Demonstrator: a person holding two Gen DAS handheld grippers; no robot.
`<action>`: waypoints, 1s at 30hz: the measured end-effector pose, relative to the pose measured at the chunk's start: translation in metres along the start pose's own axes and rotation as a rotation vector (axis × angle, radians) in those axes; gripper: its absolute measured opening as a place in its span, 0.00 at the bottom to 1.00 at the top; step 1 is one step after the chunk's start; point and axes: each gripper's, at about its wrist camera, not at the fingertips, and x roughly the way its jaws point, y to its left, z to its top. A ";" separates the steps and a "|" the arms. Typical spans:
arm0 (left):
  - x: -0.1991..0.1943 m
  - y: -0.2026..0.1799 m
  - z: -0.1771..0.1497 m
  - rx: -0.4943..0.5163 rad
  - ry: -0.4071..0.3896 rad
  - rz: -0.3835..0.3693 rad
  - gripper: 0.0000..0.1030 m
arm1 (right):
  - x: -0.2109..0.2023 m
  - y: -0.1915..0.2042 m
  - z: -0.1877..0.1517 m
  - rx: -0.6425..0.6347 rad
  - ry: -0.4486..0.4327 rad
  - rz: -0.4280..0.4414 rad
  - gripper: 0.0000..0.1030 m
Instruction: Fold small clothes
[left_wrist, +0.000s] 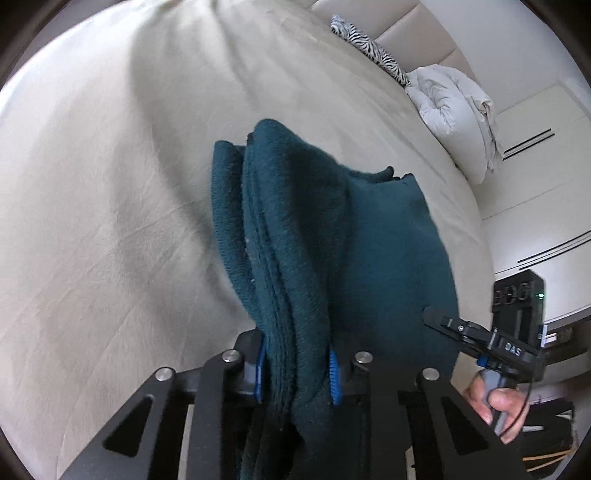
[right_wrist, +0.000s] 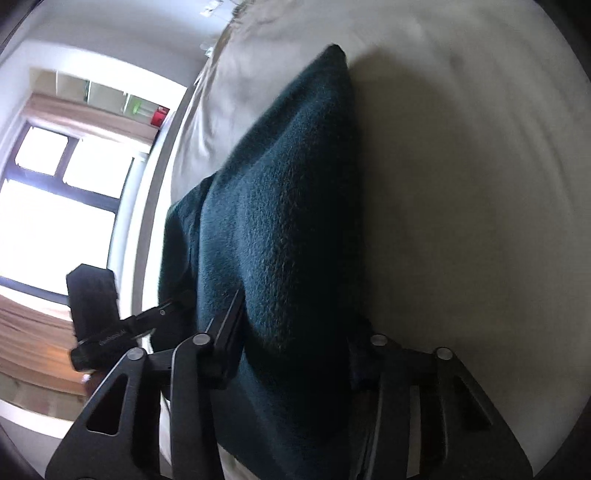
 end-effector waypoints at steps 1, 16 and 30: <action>-0.005 -0.007 -0.002 0.016 -0.009 0.004 0.25 | -0.008 0.008 -0.003 -0.027 -0.013 -0.006 0.38; -0.070 -0.115 -0.146 0.224 -0.012 -0.067 0.25 | -0.160 0.002 -0.153 -0.043 -0.070 0.070 0.37; -0.016 -0.069 -0.204 0.168 0.045 -0.032 0.29 | -0.141 -0.096 -0.252 0.078 -0.045 0.090 0.40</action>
